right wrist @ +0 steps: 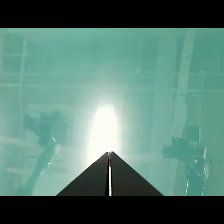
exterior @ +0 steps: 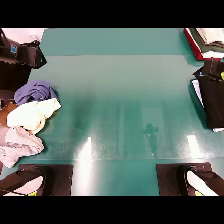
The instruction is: Fold the shirts.
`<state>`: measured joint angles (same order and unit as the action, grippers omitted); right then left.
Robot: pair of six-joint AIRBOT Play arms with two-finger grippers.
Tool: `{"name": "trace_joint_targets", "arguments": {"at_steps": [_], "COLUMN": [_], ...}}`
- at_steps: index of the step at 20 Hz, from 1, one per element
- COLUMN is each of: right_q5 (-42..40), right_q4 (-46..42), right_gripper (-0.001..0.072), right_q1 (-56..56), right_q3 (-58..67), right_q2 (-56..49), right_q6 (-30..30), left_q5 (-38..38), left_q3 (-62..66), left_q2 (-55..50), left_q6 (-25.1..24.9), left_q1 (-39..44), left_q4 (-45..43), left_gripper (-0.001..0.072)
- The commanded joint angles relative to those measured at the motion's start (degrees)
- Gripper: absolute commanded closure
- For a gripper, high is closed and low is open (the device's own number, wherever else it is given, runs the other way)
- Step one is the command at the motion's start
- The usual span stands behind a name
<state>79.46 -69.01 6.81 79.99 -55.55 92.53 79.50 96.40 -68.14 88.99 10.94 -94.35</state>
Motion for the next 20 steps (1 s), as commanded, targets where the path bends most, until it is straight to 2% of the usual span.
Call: {"name": "trace_joint_targets", "arguments": {"at_steps": [1, 4, 8, 15, 16, 17, 20], "right_q5": [0.1, 0.1, 0.1, 0.5, 0.5, 0.4, -0.5], "right_q4": [0.0, 0.0, 0.0, 0.0, 0.0, 0.0, 0.0], "right_gripper": [0.0691, 0.0691, 0.0691, 0.0691, 0.0691, 0.0691, 0.0691], "right_q1": [0.0, 0.0, 0.0, 0.0, 0.0, 0.0, 0.0], "right_q3": [0.0, 0.0, 0.0, 0.0, 0.0, 0.0, 0.0], "right_q2": [0.0, 0.0, 0.0, 0.0, 0.0, 0.0, 0.0], "right_q6": [0.0, 0.0, 0.0, 0.0, 0.0, 0.0, 0.0], "left_q5": [-5.4, -12.3, -18.3, -20.2, -20.3, -20.1, -16.5], "left_q3": [-7.5, -17.5, -23.1, -23.1, -22.7, -21.8, -14.6], "left_q2": [-3.3, -5.9, -10.3, -17.9, -17.9, -17.9, -17.7], "left_q6": [4.9, 8.8, 8.5, 9.2, 10.0, 10.0, 9.4], "left_q1": [-2.8, -9.8, -15.7, -17.3, -17.3, -17.3, -16.6], "left_q4": [-13.4, -12.7, -10.2, -10.0, -9.8, -9.3, -7.7], "left_gripper": [0.0152, 0.0152, 0.0151, 0.0162, 0.0392, 0.0685, 0.068]}}
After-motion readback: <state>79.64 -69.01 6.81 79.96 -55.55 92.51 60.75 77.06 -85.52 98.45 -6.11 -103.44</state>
